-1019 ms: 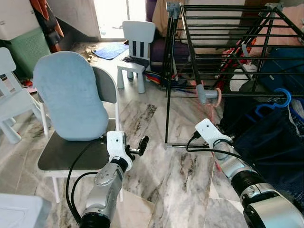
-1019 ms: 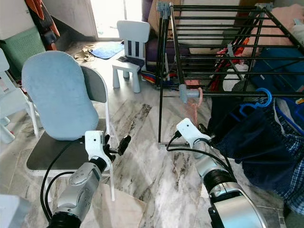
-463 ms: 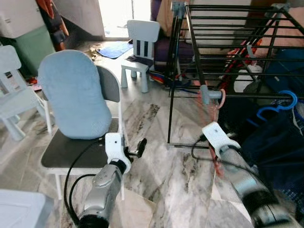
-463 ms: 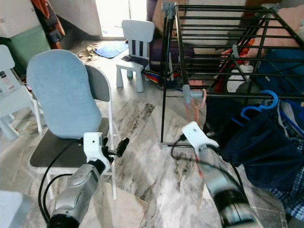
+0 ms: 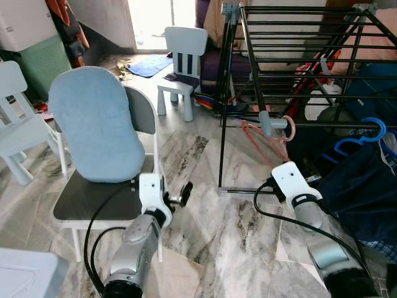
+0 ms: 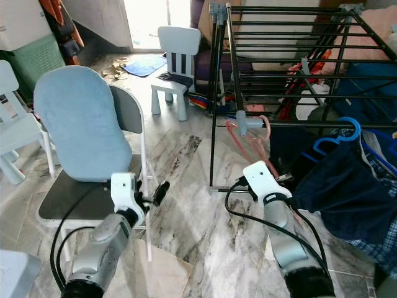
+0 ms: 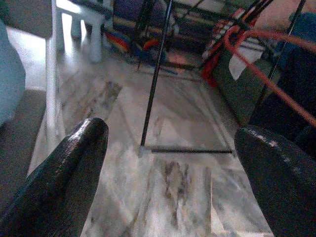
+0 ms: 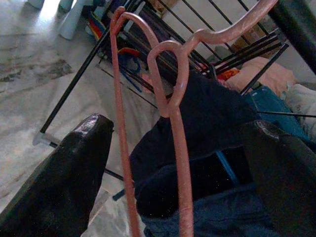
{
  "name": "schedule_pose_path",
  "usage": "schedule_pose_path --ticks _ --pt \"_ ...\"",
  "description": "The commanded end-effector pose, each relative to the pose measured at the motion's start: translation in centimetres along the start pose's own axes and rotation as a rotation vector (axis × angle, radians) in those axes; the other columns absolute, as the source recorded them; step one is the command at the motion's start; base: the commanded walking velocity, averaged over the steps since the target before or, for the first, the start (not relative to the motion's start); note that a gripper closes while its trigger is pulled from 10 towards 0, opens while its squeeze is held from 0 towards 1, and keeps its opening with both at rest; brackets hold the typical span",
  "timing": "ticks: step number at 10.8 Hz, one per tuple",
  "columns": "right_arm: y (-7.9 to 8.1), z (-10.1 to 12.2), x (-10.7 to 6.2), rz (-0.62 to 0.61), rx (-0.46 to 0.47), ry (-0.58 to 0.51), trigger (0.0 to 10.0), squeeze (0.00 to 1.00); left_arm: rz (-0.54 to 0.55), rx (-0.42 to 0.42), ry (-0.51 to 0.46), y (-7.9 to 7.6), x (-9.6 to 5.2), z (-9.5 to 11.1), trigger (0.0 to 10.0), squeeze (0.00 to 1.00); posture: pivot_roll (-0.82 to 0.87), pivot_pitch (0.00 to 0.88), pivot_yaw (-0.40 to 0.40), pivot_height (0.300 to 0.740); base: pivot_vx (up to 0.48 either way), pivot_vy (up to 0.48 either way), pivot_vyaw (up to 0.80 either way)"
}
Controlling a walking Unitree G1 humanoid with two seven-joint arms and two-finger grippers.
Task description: Hang hanger
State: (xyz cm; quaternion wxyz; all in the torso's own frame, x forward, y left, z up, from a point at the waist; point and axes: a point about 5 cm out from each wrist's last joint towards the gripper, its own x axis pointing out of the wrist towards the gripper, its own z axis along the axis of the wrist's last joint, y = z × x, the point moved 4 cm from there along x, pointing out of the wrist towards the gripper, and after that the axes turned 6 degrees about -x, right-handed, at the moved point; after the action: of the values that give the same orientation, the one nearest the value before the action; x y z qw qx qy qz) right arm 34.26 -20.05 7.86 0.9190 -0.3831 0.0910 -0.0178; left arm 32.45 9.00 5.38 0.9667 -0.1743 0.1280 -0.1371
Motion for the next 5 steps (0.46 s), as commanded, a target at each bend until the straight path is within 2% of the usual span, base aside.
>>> schedule_pose_path --ticks 1,5 --pt "-0.8 0.4 -0.2 -0.018 0.015 -0.007 10.0 1.00 -0.009 0.033 -0.008 -0.2 -0.2 0.5 10.0 0.00 -0.19 0.000 0.044 0.740 0.000 0.000 0.00" --pt "-3.1 2.9 -1.2 -0.078 0.056 -0.043 10.0 1.00 -0.017 0.047 -0.019 0.0 0.2 2.0 10.0 0.00 -0.25 0.000 0.064 0.740 0.000 0.000 0.00"
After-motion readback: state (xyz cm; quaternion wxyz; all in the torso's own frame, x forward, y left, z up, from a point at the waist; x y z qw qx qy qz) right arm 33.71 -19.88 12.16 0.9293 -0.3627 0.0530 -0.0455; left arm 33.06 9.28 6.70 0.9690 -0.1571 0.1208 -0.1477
